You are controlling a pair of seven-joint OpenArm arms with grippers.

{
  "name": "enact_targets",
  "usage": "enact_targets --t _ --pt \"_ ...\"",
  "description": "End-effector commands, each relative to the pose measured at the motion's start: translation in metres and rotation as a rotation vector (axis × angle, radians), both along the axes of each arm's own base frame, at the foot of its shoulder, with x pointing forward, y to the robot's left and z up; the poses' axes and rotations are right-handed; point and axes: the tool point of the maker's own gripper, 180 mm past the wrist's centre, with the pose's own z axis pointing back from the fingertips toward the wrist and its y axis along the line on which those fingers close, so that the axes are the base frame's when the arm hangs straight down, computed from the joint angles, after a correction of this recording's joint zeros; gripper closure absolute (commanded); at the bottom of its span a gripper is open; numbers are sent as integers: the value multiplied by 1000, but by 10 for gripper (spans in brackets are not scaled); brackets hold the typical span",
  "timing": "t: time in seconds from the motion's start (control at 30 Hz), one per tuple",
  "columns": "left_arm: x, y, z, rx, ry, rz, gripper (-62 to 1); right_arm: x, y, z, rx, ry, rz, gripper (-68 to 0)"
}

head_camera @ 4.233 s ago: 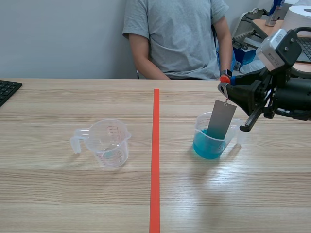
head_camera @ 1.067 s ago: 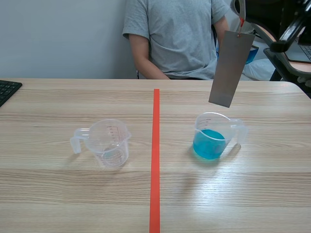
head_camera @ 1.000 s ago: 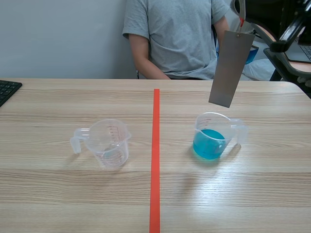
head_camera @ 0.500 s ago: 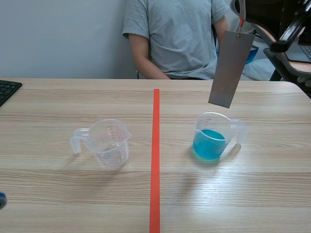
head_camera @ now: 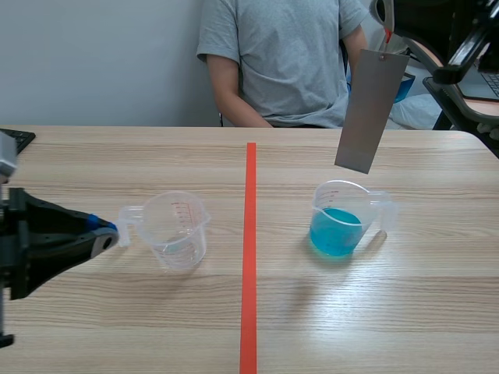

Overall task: Do the redox reaction experiment.
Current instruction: 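Raise the plate and point at it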

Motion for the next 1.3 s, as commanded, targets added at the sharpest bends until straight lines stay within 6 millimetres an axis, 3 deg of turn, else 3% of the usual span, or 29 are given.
enact_targets --t 0.0,0.27,0.6,0.93,1.27 --pt "13 -14 8 -46 -36 11 -36 0 -1 14 7 -39 8 -13" --pt "49 -70 -8 -51 -82 -30 -36 0 -1 14 9 -39 9 -13" --pt "94 -123 -26 -73 -94 -24 -36 0 -1 14 9 -39 9 -13" --pt "127 -163 -16 -126 -113 -7 -36 0 -1 14 9 -39 9 -13" --pt "129 -199 3 -200 -126 -38 -36 0 -1 14 9 -39 9 -13"
